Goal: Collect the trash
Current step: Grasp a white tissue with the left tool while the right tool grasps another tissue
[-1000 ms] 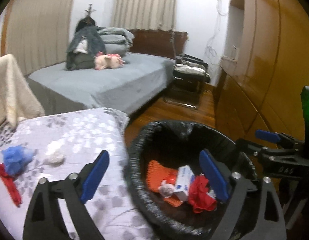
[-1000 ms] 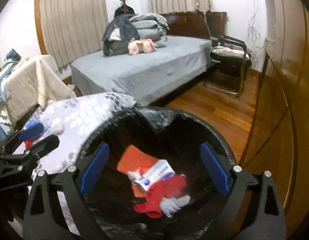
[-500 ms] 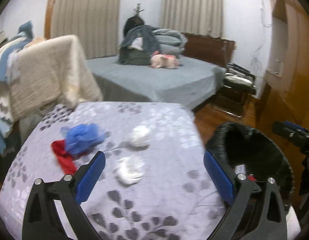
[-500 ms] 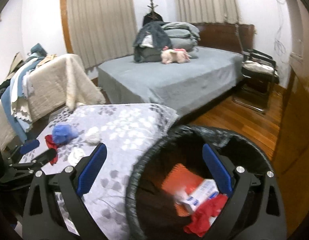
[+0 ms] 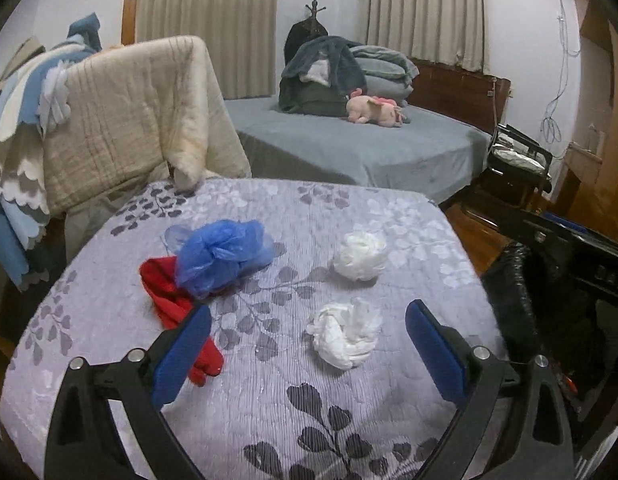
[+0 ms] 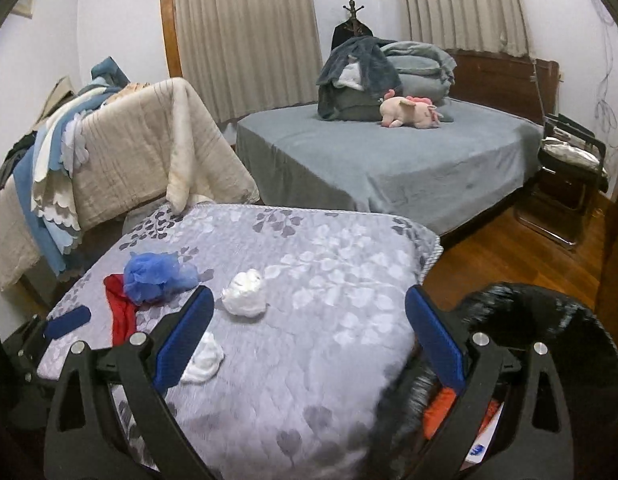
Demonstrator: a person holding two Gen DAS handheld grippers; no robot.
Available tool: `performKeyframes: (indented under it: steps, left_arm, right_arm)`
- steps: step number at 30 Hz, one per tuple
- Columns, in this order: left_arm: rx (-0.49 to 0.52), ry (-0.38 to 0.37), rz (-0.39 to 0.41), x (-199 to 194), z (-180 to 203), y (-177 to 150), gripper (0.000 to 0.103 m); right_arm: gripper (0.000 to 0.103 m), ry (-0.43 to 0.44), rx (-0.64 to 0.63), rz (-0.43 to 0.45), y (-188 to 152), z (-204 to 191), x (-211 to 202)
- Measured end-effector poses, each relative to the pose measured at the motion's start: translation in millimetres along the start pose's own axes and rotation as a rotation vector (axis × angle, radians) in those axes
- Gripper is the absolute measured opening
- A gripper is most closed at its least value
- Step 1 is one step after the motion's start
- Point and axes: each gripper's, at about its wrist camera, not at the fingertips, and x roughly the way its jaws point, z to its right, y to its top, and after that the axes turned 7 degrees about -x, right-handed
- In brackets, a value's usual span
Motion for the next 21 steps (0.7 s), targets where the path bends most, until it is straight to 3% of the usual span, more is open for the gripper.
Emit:
performKeyframes:
  steps: [9, 12, 16, 21]
  left_arm:
    - [0.012, -0.037, -0.119, 57.9, 5.1, -16.6, 0.079]
    - [0.007, -0.063, -0.169, 71.7, 5.9, -20.5, 0.069]
    - [0.002, -0.153, -0.216, 78.7, 8.9, -20.9, 0.039]
    - [-0.031, -0.158, -0.193, 72.7, 0.1, -13.5, 0.032]
  right_arm:
    - [0.094, -0.006, 0.012, -0.045, -5.0, -1.1, 33.1]
    - [0.094, -0.002, 0.004, -0.055, -5.3, -3.1, 40.1]
    - [0.094, 0.005, 0.007, -0.063, -5.4, -4.6, 47.8]
    - [0.094, 0.017, 0.001, -0.064, -2.4, -9.1, 54.5]
